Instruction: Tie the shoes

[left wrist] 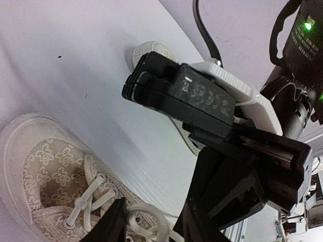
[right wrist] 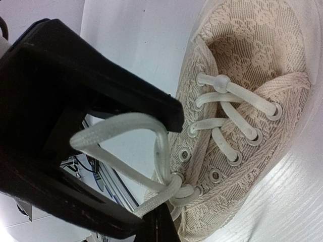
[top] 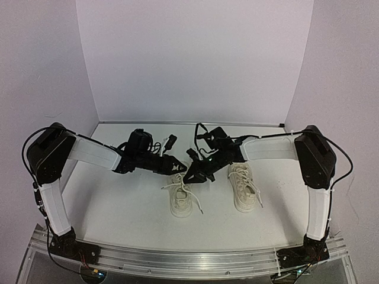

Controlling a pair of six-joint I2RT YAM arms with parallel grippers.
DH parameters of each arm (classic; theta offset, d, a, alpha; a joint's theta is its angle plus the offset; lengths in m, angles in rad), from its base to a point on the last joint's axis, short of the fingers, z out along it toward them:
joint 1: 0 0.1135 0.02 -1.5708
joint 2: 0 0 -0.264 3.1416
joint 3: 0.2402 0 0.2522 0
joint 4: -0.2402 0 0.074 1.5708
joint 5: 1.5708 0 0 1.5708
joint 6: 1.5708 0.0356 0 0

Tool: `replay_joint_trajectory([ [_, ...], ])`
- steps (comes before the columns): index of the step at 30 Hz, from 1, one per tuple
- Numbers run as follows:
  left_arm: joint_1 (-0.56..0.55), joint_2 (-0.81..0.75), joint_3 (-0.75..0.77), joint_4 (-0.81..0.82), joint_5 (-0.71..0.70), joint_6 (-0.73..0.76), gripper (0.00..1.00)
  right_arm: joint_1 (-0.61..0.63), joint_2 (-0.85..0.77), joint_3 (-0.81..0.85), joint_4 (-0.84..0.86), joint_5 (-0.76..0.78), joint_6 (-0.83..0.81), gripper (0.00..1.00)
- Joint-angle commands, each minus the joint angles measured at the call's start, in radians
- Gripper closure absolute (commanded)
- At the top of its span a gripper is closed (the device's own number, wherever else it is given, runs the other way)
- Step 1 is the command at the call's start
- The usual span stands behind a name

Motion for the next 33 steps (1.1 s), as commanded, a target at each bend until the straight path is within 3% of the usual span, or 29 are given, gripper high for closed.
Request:
replay_joint_trajectory([
  [1, -0.002, 0.005, -0.013, 0.088, 0.04, -0.04, 0.68, 0.005, -0.058, -0.001, -0.016, 0.022, -0.024, 1.0],
  [8, -0.002, -0.043, -0.046, 0.079, 0.007, 0.003, 0.99, -0.001, -0.073, -0.017, -0.034, 0.059, -0.029, 1.0],
  [22, -0.019, -0.158, -0.114, 0.005, 0.044, 0.163, 1.0, -0.042, -0.004, 0.055, -0.069, 0.119, -0.032, 1.0],
  [33, -0.106, -0.157, -0.051, -0.136, 0.001, 0.319, 1.0, -0.041, 0.066, 0.146, -0.07, 0.059, -0.044, 1.0],
])
